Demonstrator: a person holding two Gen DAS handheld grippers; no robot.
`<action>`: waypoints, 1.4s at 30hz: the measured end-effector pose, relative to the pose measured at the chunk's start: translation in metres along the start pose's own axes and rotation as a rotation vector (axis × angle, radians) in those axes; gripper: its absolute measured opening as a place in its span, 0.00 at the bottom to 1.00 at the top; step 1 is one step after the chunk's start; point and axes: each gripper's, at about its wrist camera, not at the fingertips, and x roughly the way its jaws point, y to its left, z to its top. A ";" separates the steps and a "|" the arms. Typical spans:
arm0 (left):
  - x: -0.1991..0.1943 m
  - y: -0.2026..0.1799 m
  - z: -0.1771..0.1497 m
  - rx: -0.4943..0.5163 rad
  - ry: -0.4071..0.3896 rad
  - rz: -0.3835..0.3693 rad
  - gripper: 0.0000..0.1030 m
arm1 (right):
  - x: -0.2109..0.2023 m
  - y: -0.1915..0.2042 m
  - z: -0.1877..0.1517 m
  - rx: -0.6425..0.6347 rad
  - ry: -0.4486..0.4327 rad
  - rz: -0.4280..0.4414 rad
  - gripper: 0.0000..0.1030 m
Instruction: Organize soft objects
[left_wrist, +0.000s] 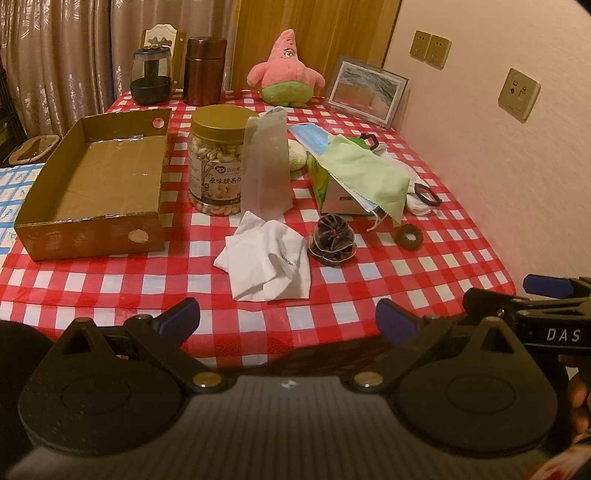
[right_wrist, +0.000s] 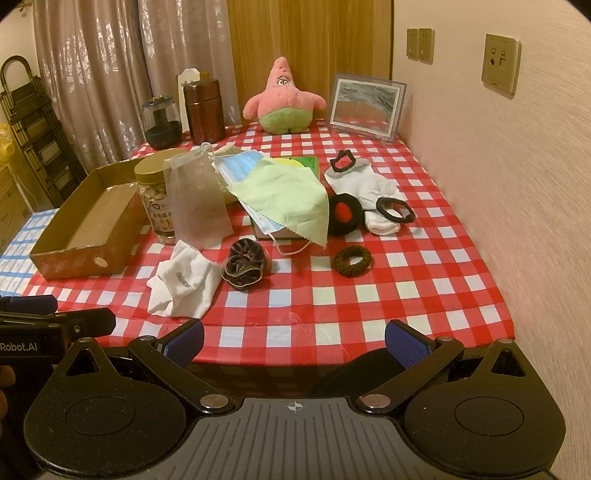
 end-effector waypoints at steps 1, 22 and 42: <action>0.000 0.000 0.001 0.000 -0.001 -0.001 0.98 | 0.000 0.000 0.000 0.000 0.000 0.000 1.00; -0.001 -0.002 0.003 -0.002 -0.002 -0.003 0.98 | 0.001 0.000 0.000 0.000 -0.002 -0.001 1.00; 0.010 0.009 0.003 -0.034 0.010 -0.012 0.98 | 0.009 -0.003 0.008 -0.004 -0.002 -0.002 1.00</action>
